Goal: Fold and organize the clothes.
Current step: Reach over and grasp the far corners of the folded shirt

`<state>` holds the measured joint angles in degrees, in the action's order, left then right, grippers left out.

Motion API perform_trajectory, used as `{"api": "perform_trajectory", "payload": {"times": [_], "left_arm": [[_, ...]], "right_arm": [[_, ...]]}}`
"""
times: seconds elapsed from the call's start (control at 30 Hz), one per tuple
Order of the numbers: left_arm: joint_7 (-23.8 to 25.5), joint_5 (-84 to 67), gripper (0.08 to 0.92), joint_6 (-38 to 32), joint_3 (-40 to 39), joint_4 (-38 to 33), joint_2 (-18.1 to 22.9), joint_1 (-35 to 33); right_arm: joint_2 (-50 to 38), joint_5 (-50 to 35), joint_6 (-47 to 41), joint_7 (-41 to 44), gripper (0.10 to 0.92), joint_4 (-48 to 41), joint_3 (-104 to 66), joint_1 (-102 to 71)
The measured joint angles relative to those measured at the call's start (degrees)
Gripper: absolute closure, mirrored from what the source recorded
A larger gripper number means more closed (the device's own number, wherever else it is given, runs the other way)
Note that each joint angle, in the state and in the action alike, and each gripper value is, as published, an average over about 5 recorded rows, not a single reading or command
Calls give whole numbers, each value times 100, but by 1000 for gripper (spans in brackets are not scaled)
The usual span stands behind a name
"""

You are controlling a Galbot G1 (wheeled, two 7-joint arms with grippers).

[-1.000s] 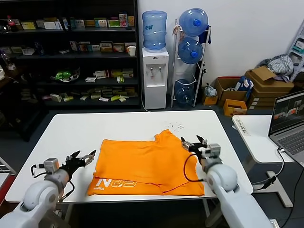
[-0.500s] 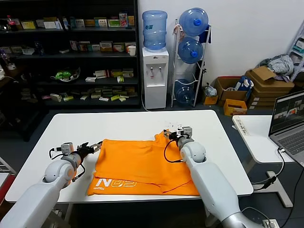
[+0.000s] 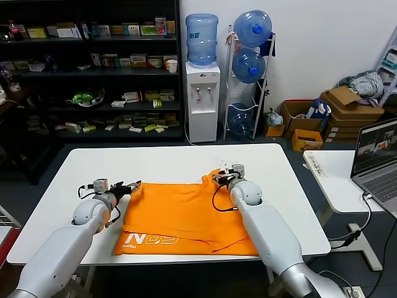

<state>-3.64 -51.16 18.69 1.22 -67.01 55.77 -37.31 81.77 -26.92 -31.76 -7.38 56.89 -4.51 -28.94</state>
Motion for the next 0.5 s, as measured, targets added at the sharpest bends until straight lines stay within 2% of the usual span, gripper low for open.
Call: {"api": "perform_trajectory", "payload": {"times": [0.2,0.33,0.5], "left_arm": [[-7,83,177,19,-122,167,70,101],[-3,171,209,30,-192,277,120,152],[3,233,346,51,-267,389,177,205]], "right_arm": [[-2,60,-135,45,224,-117,17,22],[-6,89,-229,73,326,-159,23,39],[-21,114,-305,129,465,-166,38,52]]}}
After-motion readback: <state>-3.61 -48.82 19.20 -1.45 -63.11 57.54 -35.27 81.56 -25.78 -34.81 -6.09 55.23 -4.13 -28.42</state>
